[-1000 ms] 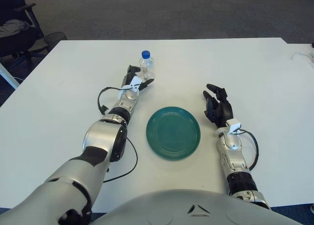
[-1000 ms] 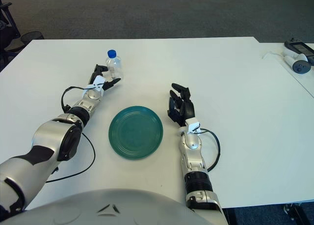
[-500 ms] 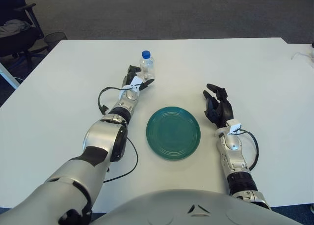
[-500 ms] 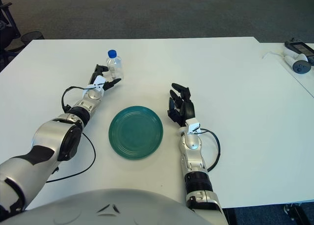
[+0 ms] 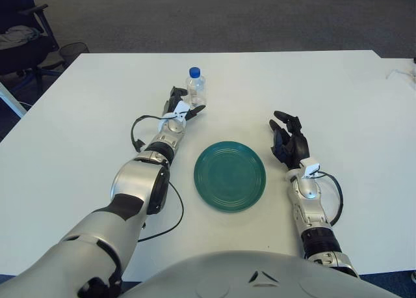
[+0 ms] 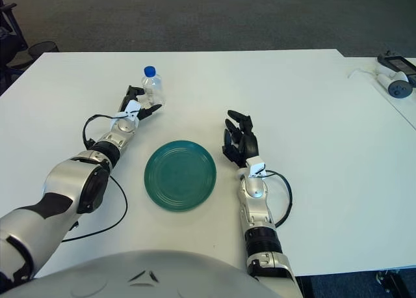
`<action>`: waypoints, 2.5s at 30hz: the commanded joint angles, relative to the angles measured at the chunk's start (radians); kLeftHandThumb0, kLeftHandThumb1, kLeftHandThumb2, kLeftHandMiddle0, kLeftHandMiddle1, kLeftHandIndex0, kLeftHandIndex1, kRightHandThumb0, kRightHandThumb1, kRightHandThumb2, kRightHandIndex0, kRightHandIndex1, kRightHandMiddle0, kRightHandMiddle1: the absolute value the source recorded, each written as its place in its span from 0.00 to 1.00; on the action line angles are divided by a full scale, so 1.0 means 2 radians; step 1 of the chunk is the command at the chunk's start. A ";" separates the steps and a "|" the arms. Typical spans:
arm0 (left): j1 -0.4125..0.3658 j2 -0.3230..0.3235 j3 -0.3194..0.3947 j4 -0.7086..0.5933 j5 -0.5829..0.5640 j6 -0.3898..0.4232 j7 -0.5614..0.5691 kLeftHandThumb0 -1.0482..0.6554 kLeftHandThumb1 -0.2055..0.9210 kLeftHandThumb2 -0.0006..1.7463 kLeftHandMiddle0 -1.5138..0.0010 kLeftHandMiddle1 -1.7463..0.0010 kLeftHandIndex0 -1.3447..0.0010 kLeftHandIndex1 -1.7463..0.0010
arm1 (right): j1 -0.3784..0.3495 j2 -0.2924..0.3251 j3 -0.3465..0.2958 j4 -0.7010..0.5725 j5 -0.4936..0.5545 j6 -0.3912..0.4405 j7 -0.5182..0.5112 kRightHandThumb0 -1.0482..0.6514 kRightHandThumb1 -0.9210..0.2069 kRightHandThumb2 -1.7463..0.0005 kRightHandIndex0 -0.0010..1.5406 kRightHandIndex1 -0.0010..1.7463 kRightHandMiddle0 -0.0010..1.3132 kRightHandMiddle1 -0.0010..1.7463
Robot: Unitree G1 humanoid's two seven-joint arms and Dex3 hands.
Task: Put the bottle into the plate.
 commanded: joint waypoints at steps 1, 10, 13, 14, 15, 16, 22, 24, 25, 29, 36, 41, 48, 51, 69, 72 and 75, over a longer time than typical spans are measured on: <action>-0.003 -0.047 -0.017 0.009 0.010 -0.005 -0.033 0.19 0.91 0.01 0.76 0.53 0.95 0.27 | 0.027 -0.002 -0.007 0.049 0.007 0.031 0.000 0.27 0.00 0.61 0.30 0.03 0.00 0.55; -0.009 -0.061 -0.027 0.007 0.011 -0.022 -0.042 0.19 0.91 0.01 0.76 0.50 0.92 0.26 | 0.023 -0.001 -0.009 0.054 0.007 0.027 -0.001 0.27 0.00 0.61 0.30 0.03 0.00 0.56; -0.009 -0.065 -0.027 0.007 0.009 -0.031 -0.047 0.20 0.91 0.01 0.75 0.50 0.91 0.25 | 0.024 -0.001 -0.010 0.052 0.006 0.029 -0.003 0.27 0.00 0.60 0.31 0.03 0.00 0.56; -0.009 -0.066 -0.027 0.007 0.009 -0.033 -0.048 0.20 0.91 0.01 0.75 0.49 0.90 0.25 | 0.025 -0.001 -0.010 0.051 0.006 0.030 -0.003 0.27 0.00 0.60 0.31 0.03 0.00 0.56; -0.008 -0.067 -0.027 0.006 0.008 -0.036 -0.048 0.20 0.91 0.01 0.75 0.49 0.89 0.25 | 0.025 -0.001 -0.010 0.050 0.006 0.031 -0.003 0.27 0.00 0.60 0.31 0.03 0.00 0.57; -0.008 -0.068 -0.027 0.006 0.007 -0.039 -0.048 0.21 0.91 0.02 0.74 0.47 0.87 0.23 | 0.025 -0.001 -0.010 0.050 0.006 0.031 -0.004 0.27 0.00 0.60 0.31 0.03 0.00 0.57; 0.001 -0.080 -0.022 0.005 0.001 -0.072 -0.037 0.32 0.67 0.39 0.62 0.20 0.58 0.15 | 0.025 0.000 -0.010 0.049 0.003 0.031 -0.010 0.26 0.00 0.61 0.31 0.03 0.00 0.58; 0.003 -0.083 -0.020 0.005 0.000 -0.078 -0.036 0.33 0.61 0.49 0.58 0.13 0.54 0.14 | 0.026 0.001 -0.010 0.048 0.003 0.031 -0.012 0.26 0.00 0.61 0.31 0.03 0.00 0.58; 0.005 -0.085 -0.018 0.005 -0.002 -0.082 -0.035 0.34 0.58 0.53 0.56 0.10 0.52 0.14 | 0.027 0.001 -0.011 0.047 0.003 0.031 -0.013 0.26 0.00 0.61 0.31 0.03 0.00 0.58; 0.007 -0.093 -0.012 0.005 -0.010 -0.094 -0.036 0.34 0.53 0.61 0.46 0.03 0.50 0.11 | 0.028 0.003 -0.013 0.044 0.004 0.034 -0.018 0.26 0.00 0.62 0.31 0.03 0.00 0.58; 0.003 -0.097 -0.009 0.002 -0.015 -0.115 -0.041 0.34 0.50 0.67 0.32 0.00 0.52 0.06 | 0.025 0.008 -0.024 0.047 0.018 0.037 -0.026 0.28 0.00 0.64 0.34 0.05 0.01 0.60; 0.004 -0.097 -0.011 0.001 -0.017 -0.120 -0.043 0.34 0.50 0.68 0.29 0.00 0.53 0.05 | 0.023 0.012 -0.030 0.050 0.023 0.038 -0.029 0.30 0.00 0.65 0.34 0.05 0.02 0.61; 0.005 -0.095 -0.011 0.001 -0.020 -0.123 -0.046 0.34 0.50 0.70 0.28 0.00 0.54 0.03 | 0.023 0.015 -0.035 0.051 0.030 0.035 -0.032 0.34 0.04 0.59 0.34 0.06 0.07 0.63; 0.005 -0.093 -0.011 0.001 -0.020 -0.122 -0.045 0.34 0.49 0.70 0.27 0.00 0.54 0.03 | 0.025 0.014 -0.035 0.051 0.031 0.034 -0.027 0.33 0.04 0.59 0.34 0.07 0.08 0.64; 0.008 -0.078 -0.006 0.002 -0.025 -0.115 -0.042 0.34 0.50 0.70 0.29 0.00 0.56 0.02 | 0.028 0.013 -0.036 0.052 0.030 0.033 -0.022 0.33 0.04 0.59 0.31 0.09 0.05 0.63; 0.009 -0.076 -0.003 0.001 -0.028 -0.119 -0.045 0.34 0.50 0.71 0.29 0.00 0.56 0.01 | 0.028 0.013 -0.035 0.050 0.028 0.035 -0.025 0.33 0.05 0.58 0.30 0.10 0.05 0.63; 0.010 -0.073 0.005 0.000 -0.036 -0.126 -0.050 0.34 0.50 0.72 0.30 0.00 0.57 0.00 | 0.026 0.013 -0.035 0.049 0.023 0.041 -0.032 0.32 0.05 0.59 0.30 0.10 0.03 0.63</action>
